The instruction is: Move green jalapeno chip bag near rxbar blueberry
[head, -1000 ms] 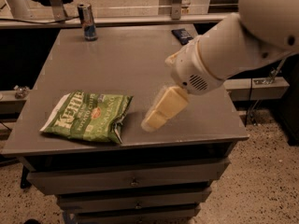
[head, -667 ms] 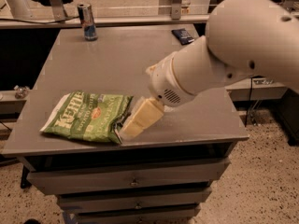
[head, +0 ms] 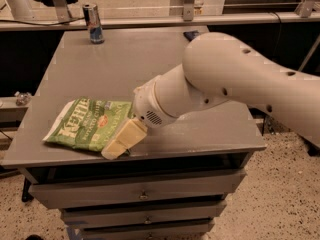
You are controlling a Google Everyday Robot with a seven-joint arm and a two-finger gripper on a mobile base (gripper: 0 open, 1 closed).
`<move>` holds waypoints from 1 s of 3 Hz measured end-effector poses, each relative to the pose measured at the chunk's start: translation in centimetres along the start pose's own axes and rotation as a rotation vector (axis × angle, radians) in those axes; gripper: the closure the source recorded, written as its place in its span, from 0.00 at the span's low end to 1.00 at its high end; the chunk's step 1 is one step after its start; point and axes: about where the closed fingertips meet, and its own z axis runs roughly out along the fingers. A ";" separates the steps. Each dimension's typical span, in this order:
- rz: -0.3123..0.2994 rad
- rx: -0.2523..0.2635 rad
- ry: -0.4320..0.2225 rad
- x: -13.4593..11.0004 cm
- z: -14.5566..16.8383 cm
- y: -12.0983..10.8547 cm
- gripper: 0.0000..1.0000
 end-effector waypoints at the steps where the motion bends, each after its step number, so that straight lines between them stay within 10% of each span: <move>1: 0.017 -0.014 -0.018 -0.5 1.6 0.4 0.16; 3: 0.034 -0.003 -0.016 -0.1 2.1 -0.1 0.63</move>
Offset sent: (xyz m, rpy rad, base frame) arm 0.0078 0.0181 -0.0214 0.0370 0.0419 -0.0252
